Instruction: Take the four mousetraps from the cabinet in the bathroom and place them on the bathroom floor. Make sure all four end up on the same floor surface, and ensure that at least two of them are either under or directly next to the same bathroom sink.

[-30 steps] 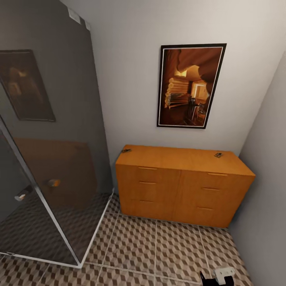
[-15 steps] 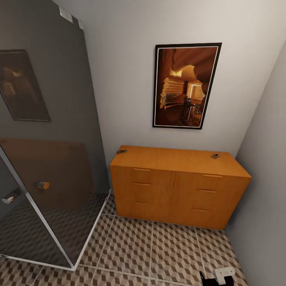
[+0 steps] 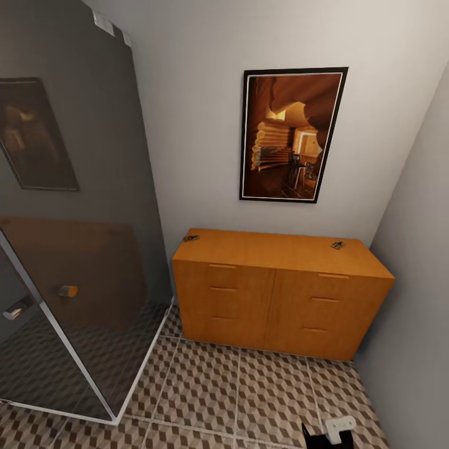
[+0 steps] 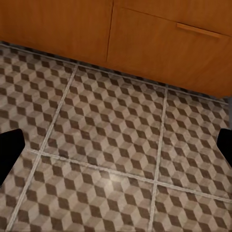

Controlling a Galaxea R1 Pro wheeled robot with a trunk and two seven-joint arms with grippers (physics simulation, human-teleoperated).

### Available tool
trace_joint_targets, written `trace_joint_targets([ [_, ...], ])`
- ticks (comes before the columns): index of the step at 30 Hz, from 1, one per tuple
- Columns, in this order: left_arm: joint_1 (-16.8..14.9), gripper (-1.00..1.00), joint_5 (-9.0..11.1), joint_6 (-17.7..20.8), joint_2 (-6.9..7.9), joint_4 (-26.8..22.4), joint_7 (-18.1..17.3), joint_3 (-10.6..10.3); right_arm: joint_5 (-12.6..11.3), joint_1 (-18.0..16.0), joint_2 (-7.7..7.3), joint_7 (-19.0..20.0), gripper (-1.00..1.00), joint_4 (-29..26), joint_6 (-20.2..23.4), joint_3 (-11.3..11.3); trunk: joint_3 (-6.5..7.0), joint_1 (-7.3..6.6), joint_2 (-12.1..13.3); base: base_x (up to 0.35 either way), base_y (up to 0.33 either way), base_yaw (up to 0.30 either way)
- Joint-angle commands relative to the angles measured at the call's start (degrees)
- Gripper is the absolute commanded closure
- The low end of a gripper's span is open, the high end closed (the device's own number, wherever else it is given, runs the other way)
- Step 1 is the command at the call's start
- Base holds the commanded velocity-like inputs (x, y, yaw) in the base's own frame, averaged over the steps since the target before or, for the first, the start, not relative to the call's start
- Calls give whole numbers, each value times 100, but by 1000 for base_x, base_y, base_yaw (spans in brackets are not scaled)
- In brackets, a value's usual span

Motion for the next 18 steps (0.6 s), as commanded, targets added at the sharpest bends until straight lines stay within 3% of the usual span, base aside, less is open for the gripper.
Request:
trace_joint_targets([
  [1,-7,-100,2,-21,-4,15,26,-46,-53,-5,4,-5,-100,-10,-25,51,-13,3,-13,0,0,0],
  [18,-7,-100,3,-13,-4,15,26,-46,-43,-5,22,-6,-100,-34,-25,49,-13,3,-13,0,0,0],
])
